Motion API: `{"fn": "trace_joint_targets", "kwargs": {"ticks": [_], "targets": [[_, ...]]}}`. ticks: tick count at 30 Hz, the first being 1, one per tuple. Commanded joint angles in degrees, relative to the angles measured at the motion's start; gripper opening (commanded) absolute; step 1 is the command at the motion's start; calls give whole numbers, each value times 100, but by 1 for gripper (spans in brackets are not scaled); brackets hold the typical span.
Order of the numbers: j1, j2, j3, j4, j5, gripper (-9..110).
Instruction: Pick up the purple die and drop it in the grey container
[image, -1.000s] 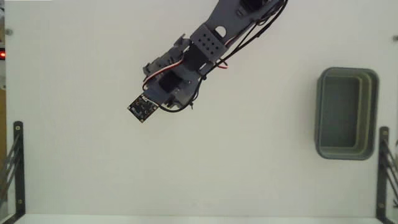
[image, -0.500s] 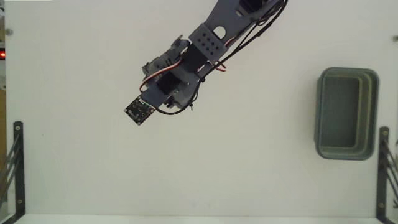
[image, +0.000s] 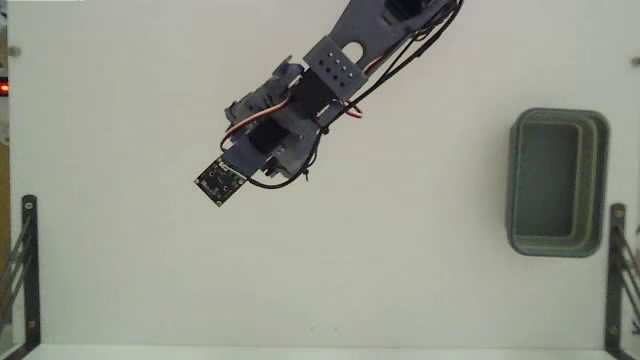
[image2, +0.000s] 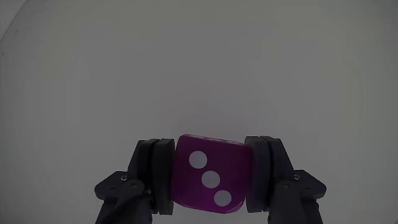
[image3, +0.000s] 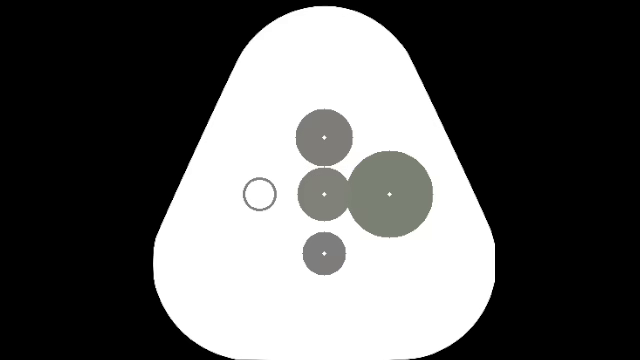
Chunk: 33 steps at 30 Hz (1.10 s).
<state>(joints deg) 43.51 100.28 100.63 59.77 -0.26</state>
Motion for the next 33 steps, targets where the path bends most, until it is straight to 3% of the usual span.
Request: {"fn": "trace_joint_targets", "kwargs": {"ticks": [1, 33], "targets": [[-4, 346, -438, 212, 26, 63], [-4, -95, -2514, 1847, 26, 63]]}}
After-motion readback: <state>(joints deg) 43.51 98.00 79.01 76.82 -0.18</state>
